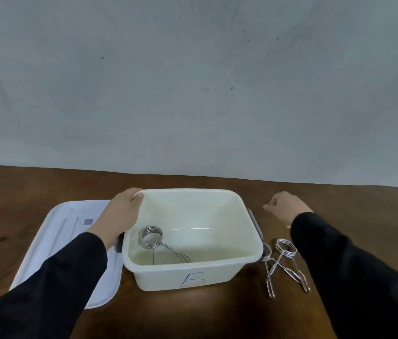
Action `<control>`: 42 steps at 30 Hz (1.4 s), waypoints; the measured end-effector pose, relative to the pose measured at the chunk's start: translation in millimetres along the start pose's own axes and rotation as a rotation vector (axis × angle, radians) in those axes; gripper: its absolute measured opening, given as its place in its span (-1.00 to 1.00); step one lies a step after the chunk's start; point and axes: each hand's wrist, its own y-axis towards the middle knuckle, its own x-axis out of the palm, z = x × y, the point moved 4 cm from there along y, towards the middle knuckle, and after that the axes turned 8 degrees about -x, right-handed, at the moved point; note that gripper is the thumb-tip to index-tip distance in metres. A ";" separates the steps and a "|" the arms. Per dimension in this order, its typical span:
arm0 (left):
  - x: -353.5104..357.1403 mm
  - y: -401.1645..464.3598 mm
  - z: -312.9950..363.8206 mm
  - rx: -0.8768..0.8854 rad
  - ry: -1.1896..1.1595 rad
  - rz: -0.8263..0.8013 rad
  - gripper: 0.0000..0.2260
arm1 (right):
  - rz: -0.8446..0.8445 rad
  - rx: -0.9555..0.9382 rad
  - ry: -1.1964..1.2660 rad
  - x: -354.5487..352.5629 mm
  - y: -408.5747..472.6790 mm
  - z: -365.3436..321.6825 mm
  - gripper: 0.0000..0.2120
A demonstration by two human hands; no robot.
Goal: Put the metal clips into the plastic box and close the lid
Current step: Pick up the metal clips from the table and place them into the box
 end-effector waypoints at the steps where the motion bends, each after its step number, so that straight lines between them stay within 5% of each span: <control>1: 0.3 0.1 -0.5 -0.003 -0.002 0.000 -0.70 | -0.112 0.071 -0.055 16.9 -1.2 20.9 -0.65; 6: 0.7 4.0 -5.8 -0.021 -0.001 0.003 -0.70 | -0.331 0.272 -0.136 70.4 -10.6 65.7 -0.46; 18: 0.7 1.2 -2.2 -0.028 0.031 0.005 -0.68 | -0.173 0.339 -0.095 70.7 -11.6 70.4 -0.80; 23: -0.1 0.9 -1.1 -0.020 0.042 0.012 -0.68 | 0.097 0.146 0.017 -4.7 -13.8 49.1 -0.80; 27: 0.8 0.8 -1.6 -0.025 0.031 0.008 -0.67 | 0.208 -0.178 0.269 -91.2 -48.5 -40.5 -0.76; 33: -1.2 1.6 -2.8 -0.020 0.012 -0.001 -0.68 | -0.044 -0.379 0.105 -42.1 -49.8 -154.8 -0.73; 37: -2.9 4.4 -7.2 -0.034 -0.012 -0.005 -0.70 | -0.214 -0.293 -0.269 51.7 -12.6 -153.9 -0.72; 42: 0.1 6.7 -5.7 -0.032 0.033 -0.008 -0.69 | -0.365 -0.252 -0.286 101.7 0.5 -143.9 -0.81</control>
